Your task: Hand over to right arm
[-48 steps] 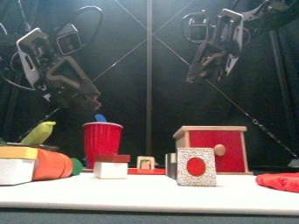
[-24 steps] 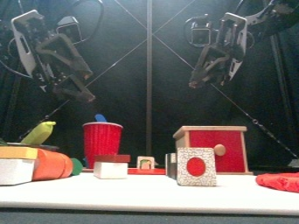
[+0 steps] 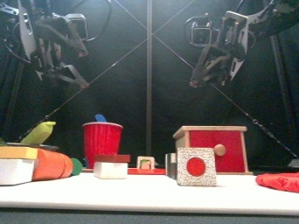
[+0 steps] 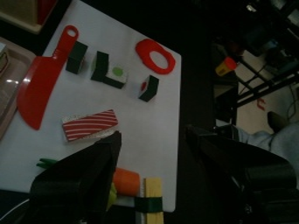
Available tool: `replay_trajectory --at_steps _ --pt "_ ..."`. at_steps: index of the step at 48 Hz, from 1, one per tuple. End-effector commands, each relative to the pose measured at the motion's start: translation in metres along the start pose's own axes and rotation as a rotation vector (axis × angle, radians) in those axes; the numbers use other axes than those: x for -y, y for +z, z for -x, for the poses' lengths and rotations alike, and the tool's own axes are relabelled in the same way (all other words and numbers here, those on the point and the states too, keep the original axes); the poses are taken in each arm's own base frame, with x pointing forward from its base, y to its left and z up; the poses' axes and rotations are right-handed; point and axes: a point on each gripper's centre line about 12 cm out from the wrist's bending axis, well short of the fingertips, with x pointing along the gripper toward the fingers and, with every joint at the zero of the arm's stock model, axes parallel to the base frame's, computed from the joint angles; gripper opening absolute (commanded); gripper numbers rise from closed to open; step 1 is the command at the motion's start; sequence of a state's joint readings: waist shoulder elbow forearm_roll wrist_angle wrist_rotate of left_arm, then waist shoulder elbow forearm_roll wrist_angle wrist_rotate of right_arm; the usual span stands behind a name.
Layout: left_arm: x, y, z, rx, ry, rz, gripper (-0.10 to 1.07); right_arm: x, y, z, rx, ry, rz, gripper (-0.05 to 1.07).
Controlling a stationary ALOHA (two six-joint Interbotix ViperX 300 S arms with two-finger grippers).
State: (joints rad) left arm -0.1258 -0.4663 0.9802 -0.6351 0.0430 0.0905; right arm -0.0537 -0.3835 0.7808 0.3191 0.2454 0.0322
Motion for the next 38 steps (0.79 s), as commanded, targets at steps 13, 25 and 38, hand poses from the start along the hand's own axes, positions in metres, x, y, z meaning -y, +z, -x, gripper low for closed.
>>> replay_trajectory --at_steps 13,25,38 --pt "0.001 0.022 0.006 -0.127 0.011 -0.103 0.94 -0.005 0.008 0.002 0.027 0.016 -0.019 0.59" --pt "-0.002 0.019 0.014 -0.263 0.073 -0.23 0.94 -0.004 0.007 -0.001 0.019 0.015 -0.03 0.59" --pt "0.002 0.005 0.015 -0.321 0.167 -0.545 0.94 -0.002 0.006 -0.006 0.011 0.008 -0.033 0.59"
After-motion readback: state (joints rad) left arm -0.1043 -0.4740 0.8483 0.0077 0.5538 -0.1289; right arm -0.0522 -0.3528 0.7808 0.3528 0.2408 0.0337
